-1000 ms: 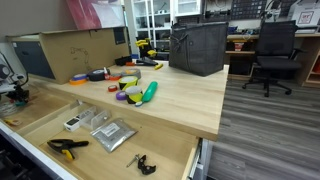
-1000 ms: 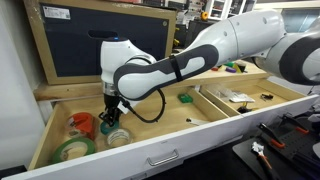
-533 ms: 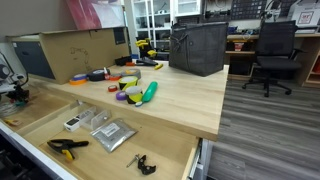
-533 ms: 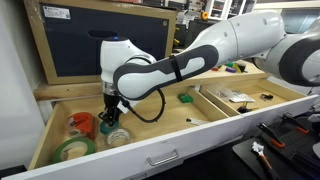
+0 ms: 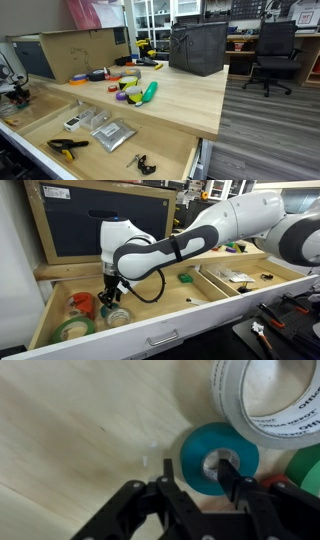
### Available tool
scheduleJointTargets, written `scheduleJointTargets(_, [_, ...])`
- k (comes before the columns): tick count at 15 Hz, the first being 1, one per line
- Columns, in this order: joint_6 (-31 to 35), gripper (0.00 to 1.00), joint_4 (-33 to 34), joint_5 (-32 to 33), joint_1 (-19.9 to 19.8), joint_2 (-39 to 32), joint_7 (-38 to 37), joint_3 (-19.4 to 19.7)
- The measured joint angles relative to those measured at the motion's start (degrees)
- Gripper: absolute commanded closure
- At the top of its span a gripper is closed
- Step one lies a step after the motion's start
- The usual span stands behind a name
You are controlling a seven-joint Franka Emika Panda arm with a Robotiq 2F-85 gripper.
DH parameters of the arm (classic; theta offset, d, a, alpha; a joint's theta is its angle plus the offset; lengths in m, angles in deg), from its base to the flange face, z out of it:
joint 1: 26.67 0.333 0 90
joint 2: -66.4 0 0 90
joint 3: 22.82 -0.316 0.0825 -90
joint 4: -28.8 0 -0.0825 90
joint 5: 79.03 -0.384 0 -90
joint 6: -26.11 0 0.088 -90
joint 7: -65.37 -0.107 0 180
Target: Put the green tape from the counter in the topmost drawer on the left.
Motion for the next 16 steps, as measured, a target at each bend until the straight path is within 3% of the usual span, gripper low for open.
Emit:
scheduleJointTargets(2, [0.5, 0.03, 0.0, 0.0, 0.0, 0.0, -0.6, 0.0])
scheduleJointTargets(3, [0.7, 0.00, 0.0, 0.0, 0.0, 0.0, -1.1, 0.0])
scheduleJointTargets(16, [-2.6, 0.00, -1.7, -1.7, -0.6, 5.0, -10.2, -1.2])
